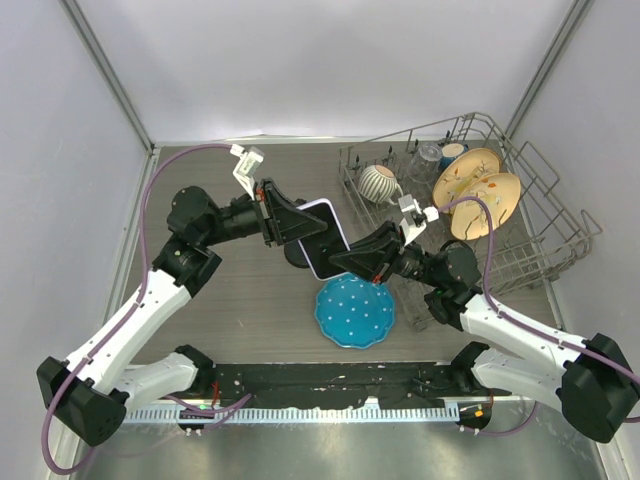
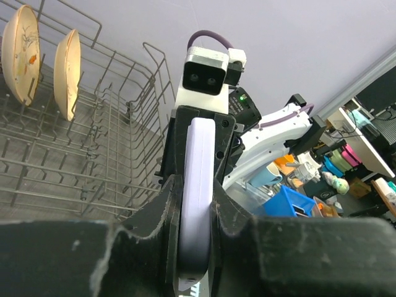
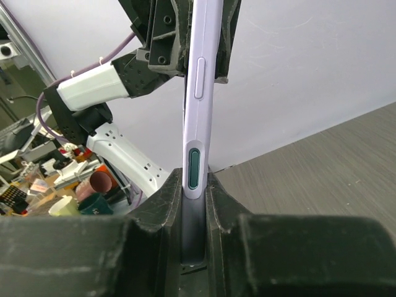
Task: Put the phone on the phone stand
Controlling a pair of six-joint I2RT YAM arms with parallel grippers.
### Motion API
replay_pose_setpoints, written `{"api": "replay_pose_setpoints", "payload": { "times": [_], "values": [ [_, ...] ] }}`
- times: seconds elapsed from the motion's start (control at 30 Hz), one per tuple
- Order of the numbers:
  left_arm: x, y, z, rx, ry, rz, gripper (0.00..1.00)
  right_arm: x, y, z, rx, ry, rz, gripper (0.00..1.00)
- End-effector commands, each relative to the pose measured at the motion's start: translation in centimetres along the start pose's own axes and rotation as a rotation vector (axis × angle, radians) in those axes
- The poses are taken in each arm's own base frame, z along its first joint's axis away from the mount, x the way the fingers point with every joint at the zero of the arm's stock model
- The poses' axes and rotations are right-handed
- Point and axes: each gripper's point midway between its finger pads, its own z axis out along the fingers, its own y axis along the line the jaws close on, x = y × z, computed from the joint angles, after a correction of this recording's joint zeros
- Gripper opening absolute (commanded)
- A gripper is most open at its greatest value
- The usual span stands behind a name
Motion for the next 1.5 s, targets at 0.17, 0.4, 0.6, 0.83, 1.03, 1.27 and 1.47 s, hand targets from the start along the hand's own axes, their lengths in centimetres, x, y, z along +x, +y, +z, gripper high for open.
{"api": "replay_pose_setpoints", "payload": {
  "times": [0.17, 0.4, 0.6, 0.83, 1.03, 1.27, 1.47],
  "values": [
    [-2.5, -3.6, -0.8, 0.055, -0.093, 0.043, 0.3, -2.3, 0.4, 0.8, -0.004, -0.058, -0.046, 0.01],
    [-3.0, -4.0, -1.0, 0.05, -0.11, 0.053, 0.33, -2.2, 0.4, 0.7, -0.003, -0.052, -0.046, 0.01],
    [-2.9, -4.3, -0.9, 0.066, -0.091, 0.064, 0.31, -2.6, 0.7, 0.9, -0.006, -0.063, -0.044, 0.01],
    [-2.3, -3.3, -0.5, 0.056, -0.071, 0.051, 0.35, -2.4, 0.4, 0.9, 0.003, -0.063, -0.032, 0.01],
    [-1.7, -3.1, -0.1, 0.067, -0.029, 0.042, 0.28, -1.8, -0.6, 1.2, 0.023, -0.053, -0.02, 0.01],
    [-1.9, -2.7, -0.5, 0.026, -0.054, 0.1, 0.0, -1.0, -2.1, 1.3, 0.084, -0.019, -0.023, 0.05],
    [-3.7, 3.1, -3.3, -0.406, -0.135, 0.164, 0.0, -0.1, -5.4, 0.9, 0.253, 0.047, -0.048, 0.6]
  ]
}}
